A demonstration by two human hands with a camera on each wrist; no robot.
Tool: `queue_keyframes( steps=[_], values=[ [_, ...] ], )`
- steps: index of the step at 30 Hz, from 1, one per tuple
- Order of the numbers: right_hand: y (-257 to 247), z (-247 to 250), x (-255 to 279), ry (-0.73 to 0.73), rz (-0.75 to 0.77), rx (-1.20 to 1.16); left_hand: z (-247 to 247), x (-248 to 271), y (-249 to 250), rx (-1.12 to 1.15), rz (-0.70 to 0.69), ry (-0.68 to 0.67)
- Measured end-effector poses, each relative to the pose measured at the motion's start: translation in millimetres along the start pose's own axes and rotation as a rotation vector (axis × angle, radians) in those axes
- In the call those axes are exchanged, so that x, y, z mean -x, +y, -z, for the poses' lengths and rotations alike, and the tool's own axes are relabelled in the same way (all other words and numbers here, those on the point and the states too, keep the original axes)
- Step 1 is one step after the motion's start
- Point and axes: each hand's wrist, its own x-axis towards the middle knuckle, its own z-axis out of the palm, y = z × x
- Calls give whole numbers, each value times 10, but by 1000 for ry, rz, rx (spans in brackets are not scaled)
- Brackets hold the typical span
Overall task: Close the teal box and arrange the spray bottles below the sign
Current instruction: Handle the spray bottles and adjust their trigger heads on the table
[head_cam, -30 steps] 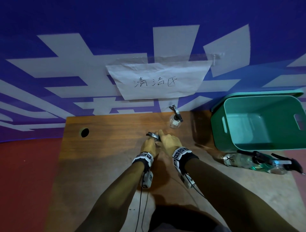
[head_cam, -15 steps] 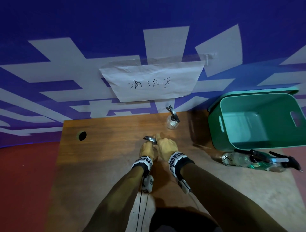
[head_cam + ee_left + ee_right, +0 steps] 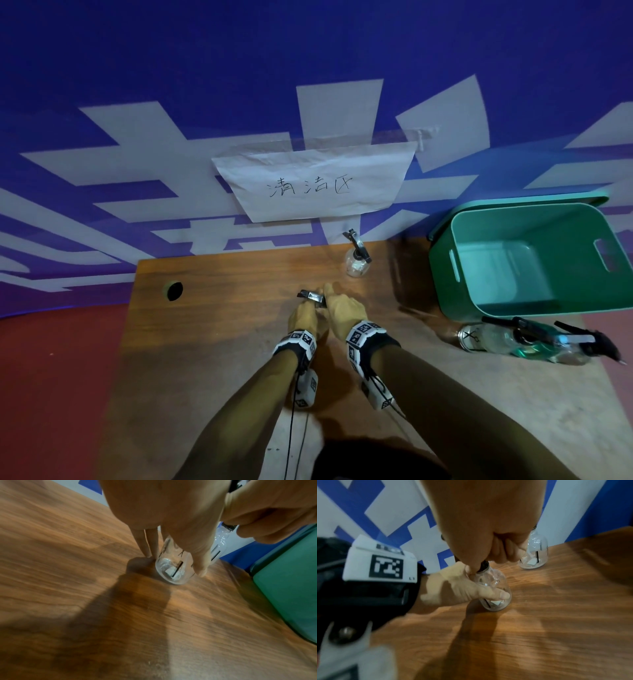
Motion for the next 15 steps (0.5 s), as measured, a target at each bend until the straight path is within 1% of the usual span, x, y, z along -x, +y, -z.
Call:
queue_keyframes(
  steps=[1, 2, 6, 9, 11, 13, 15],
  values=[
    [19, 7, 18, -7, -14, -54, -1, 24, 17, -9, -10, -12],
    [43, 13, 44, -10, -19, -95, -27, 13, 4, -46, -49, -17],
    [205, -14, 177, 39, -9, -131, -104, -17, -69, -91, -121, 21],
    [392, 55, 292, 44, -15, -139, -256, -189, -237, -25, -146, -10],
    [556, 133, 371, 48, -13, -115, -287, -197, -276, 23, -153, -5],
    [714, 200, 425, 67, -12, -49, -174, -14, -214, 32, -151, -5],
    [837, 259, 447, 118, -33, -2, -113, 94, -238, 19, -150, -8]
  ],
)
